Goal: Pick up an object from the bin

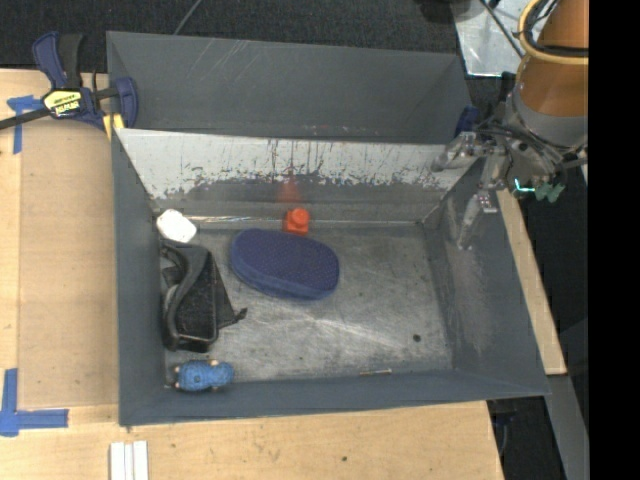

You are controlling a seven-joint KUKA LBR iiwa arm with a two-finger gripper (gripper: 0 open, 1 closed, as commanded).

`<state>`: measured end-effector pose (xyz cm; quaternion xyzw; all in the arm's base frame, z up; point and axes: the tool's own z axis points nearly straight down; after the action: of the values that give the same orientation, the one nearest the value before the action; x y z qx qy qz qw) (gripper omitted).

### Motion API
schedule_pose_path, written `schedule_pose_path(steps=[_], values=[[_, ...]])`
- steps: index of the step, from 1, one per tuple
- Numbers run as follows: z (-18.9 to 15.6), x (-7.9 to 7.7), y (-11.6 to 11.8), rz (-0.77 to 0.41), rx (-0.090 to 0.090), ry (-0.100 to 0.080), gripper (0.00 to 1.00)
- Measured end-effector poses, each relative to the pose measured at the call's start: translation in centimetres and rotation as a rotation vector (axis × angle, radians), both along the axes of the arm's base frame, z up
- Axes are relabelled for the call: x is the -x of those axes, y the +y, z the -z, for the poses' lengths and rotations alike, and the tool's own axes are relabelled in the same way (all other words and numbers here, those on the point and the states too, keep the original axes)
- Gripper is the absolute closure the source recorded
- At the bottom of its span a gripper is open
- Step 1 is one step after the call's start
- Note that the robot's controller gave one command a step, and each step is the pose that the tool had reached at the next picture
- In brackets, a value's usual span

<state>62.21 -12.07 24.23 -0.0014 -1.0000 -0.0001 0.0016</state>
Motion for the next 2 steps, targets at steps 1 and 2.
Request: schedule_pose_path(steps=[1,2], values=[[13.7,1.2,11.2,-0.169,-0.004,0.001,0.00],[16.8,1.4,20.1,-0.208,-0.002,-0.014,0.00]])
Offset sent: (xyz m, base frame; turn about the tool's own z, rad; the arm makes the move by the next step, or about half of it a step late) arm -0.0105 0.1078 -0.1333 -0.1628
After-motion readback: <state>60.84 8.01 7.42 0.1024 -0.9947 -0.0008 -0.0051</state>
